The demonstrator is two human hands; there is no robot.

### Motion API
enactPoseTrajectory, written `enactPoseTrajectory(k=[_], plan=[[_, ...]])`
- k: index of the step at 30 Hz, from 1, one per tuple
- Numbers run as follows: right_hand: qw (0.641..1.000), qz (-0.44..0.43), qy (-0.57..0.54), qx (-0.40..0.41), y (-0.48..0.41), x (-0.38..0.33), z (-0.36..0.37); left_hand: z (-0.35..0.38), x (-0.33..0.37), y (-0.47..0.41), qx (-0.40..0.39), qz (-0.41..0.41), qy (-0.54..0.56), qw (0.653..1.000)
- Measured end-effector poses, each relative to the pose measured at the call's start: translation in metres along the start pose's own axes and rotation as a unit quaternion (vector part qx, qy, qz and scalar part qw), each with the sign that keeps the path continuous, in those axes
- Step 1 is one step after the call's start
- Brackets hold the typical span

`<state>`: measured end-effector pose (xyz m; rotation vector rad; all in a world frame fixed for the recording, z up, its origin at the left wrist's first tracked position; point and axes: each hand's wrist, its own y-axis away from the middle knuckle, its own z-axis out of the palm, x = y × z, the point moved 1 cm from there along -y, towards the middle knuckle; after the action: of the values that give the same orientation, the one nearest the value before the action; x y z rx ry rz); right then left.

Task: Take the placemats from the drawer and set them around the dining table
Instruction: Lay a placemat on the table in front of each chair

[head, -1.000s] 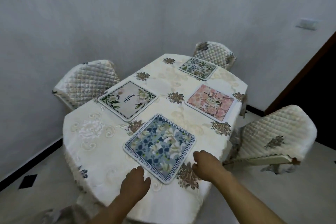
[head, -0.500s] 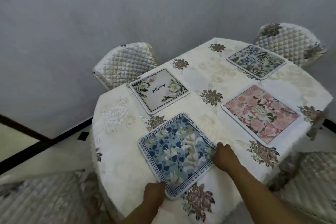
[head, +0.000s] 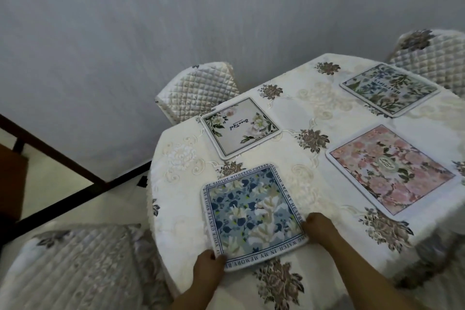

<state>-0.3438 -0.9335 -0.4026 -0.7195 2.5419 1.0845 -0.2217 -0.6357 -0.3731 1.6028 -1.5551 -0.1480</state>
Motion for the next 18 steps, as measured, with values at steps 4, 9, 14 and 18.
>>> enactPoseTrajectory(k=[4, 9, 14, 18], plan=[[0.998, -0.042, 0.002, 0.039, 0.033, -0.017, 0.014, -0.049, -0.005, -0.007, 0.044, 0.098, -0.064, 0.992], [0.987, -0.054, -0.057, 0.141, 0.102, -0.052, 0.048, -0.114, -0.013, -0.019, 0.044, 0.226, -0.098, 0.968], [0.966, -0.020, -0.089, 0.240, 0.191, -0.092, 0.103, -0.186, -0.024, -0.024, 0.032, 0.354, -0.120, 0.927], [0.948, 0.008, -0.112, 0.296, 0.252, -0.122, 0.136, -0.231, -0.034, -0.012, 0.021, 0.397, -0.135, 0.908]])
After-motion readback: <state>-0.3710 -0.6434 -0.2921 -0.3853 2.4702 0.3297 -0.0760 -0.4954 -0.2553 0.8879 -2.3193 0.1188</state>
